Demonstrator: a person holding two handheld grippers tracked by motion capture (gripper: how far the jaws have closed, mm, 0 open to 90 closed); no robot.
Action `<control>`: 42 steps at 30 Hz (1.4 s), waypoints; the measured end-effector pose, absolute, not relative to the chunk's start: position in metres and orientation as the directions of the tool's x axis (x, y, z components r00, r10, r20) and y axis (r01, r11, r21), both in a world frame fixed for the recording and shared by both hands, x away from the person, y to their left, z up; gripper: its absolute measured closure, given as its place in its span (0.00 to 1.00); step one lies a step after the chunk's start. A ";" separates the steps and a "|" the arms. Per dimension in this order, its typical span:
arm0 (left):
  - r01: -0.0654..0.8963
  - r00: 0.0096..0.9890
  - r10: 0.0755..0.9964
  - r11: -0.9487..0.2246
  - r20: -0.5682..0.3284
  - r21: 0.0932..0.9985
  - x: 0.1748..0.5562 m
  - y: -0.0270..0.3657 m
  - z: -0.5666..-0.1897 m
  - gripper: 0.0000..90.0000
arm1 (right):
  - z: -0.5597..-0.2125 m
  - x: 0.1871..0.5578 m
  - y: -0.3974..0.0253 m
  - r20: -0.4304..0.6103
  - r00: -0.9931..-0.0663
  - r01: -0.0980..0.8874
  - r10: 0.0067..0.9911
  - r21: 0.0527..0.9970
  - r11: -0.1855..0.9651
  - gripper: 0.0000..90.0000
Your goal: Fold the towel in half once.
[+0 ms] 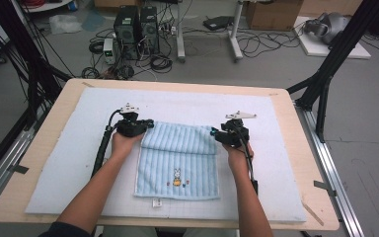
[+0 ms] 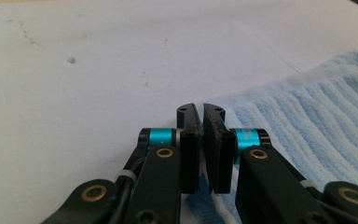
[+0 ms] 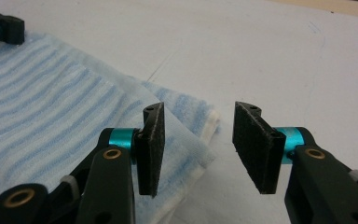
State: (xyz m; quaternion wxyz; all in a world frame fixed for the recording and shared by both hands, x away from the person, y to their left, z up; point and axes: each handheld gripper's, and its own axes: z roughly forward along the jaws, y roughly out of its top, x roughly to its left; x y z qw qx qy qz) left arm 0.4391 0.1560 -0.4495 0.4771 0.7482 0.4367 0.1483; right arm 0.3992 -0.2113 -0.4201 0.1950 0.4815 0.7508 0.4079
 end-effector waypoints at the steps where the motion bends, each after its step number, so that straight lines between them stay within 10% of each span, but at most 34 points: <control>1: 0.514 0.577 0.791 -0.160 -0.201 0.843 0.439 0.156 -0.449 0.96 | -0.420 0.399 -0.212 0.106 -0.456 0.567 0.884 0.800 0.196 0.59; 10: 0.488 0.618 0.750 -0.130 -0.236 0.863 0.427 0.162 -0.431 0.96 | -0.437 0.410 -0.213 0.188 -0.455 0.636 0.871 0.753 0.170 0.56; 16: 0.464 0.626 0.738 -0.093 -0.252 0.881 0.415 0.168 -0.425 0.96 | -0.438 0.408 -0.207 0.115 -0.487 0.612 0.866 0.753 0.244 0.91; 42: 0.390 0.682 0.700 -0.101 -0.214 0.915 0.343 0.187 -0.414 0.96 | -0.400 0.338 -0.214 0.060 -0.590 0.464 0.805 0.841 0.278 0.90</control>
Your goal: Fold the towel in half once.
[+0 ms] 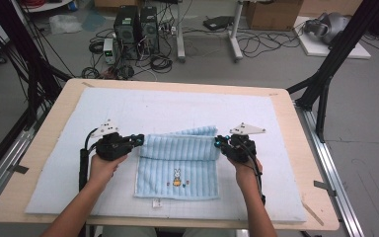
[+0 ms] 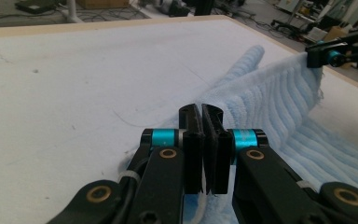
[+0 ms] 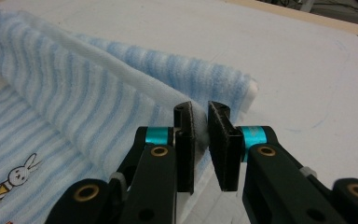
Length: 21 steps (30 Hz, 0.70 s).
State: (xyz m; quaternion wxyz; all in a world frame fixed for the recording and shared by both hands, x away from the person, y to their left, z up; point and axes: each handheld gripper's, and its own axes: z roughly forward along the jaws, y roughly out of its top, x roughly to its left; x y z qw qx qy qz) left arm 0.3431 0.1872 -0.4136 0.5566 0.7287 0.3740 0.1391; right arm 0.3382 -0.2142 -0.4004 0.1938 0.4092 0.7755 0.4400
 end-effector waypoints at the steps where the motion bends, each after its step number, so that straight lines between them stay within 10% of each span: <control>1: 0.385 0.677 0.705 -0.095 -0.211 0.918 0.345 0.188 -0.413 0.96 | -0.401 0.339 -0.213 0.056 -0.592 0.461 0.804 0.842 0.281 0.90; 21: 0.385 0.699 0.678 -0.086 -0.229 0.919 0.333 0.192 -0.417 0.95 | -0.400 0.321 -0.210 0.051 -0.697 0.405 0.715 0.851 0.335 0.89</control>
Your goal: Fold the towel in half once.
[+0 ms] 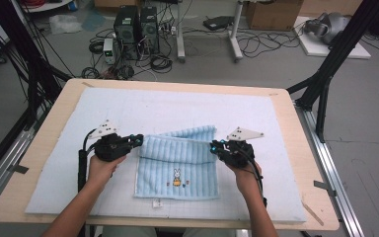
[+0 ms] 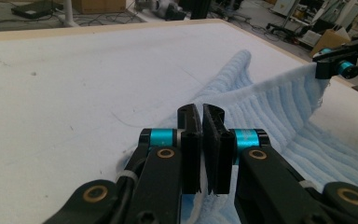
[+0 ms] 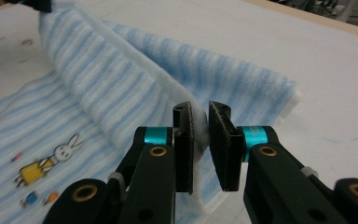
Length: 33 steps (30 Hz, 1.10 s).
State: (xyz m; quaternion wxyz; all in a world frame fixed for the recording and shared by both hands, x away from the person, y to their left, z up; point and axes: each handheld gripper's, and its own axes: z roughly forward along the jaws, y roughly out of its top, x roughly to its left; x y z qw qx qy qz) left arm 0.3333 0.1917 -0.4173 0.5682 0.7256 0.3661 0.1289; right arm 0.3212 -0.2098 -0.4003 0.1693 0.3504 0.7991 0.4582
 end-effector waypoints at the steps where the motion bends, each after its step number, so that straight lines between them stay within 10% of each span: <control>1: 0.387 0.698 0.678 -0.084 -0.232 0.918 0.332 0.193 -0.418 0.95 | -0.401 0.319 -0.210 0.044 -0.709 0.396 0.704 0.851 0.345 0.89; 13: 0.446 0.659 0.701 -0.073 -0.272 0.892 0.333 0.202 -0.424 0.69 | -0.415 0.297 -0.216 0.046 -0.787 0.376 0.615 0.826 0.419 0.89; 27: 0.546 0.641 0.716 -0.172 -0.277 0.820 0.334 0.180 -0.437 0.62 | -0.418 0.300 -0.212 0.053 -0.777 0.385 0.627 0.828 0.408 0.89; 31: 0.505 0.672 0.697 -0.186 -0.249 0.843 0.333 0.180 -0.437 0.96 | -0.417 0.300 -0.213 0.052 -0.775 0.384 0.630 0.830 0.404 0.89; 33: 0.499 0.684 0.684 -0.188 -0.252 0.846 0.331 0.182 -0.435 0.97 | -0.417 0.300 -0.214 0.057 -0.775 0.387 0.630 0.831 0.401 0.89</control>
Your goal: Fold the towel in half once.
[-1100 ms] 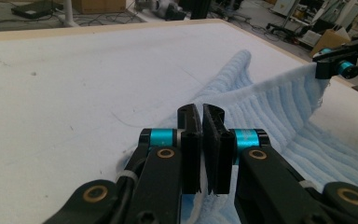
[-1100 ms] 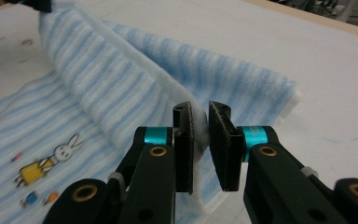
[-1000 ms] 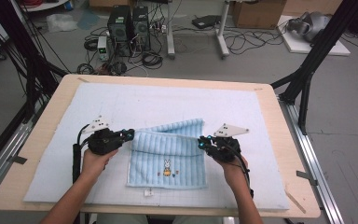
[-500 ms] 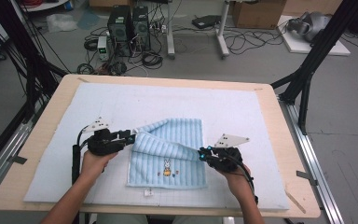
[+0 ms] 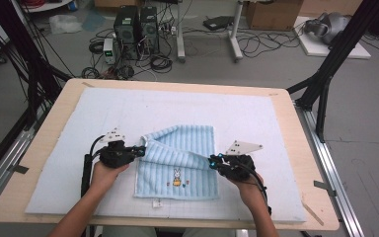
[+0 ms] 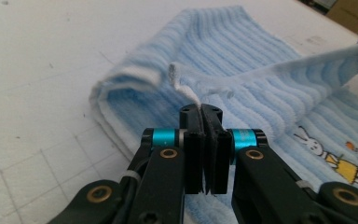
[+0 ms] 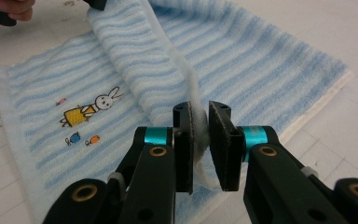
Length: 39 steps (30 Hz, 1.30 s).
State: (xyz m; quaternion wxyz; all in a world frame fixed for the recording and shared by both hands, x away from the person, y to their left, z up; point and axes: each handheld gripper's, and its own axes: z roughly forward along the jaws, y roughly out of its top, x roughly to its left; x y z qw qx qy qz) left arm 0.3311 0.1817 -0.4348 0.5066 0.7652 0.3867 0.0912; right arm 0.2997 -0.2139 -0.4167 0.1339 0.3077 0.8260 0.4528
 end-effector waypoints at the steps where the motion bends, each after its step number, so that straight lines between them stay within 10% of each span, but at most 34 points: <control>1: 0.494 0.692 0.679 -0.199 -0.244 0.847 0.330 0.183 -0.434 0.97 | -0.417 0.300 -0.214 0.057 -0.773 0.386 0.632 0.832 0.397 0.89; 16: 0.499 0.724 0.627 -0.189 -0.287 0.846 0.292 0.198 -0.436 0.95 | -0.411 0.278 -0.223 0.051 -0.781 0.381 0.622 0.828 0.410 0.89; 23: 0.506 0.660 0.688 -0.108 -0.303 0.856 0.297 0.220 -0.428 0.62 | -0.416 0.264 -0.232 0.063 -0.800 0.406 0.597 0.789 0.461 0.85; 39: 0.501 0.621 0.714 -0.046 -0.322 0.864 0.336 0.210 -0.429 0.62 | -0.427 0.316 -0.194 0.059 -0.705 0.465 0.707 0.790 0.398 0.76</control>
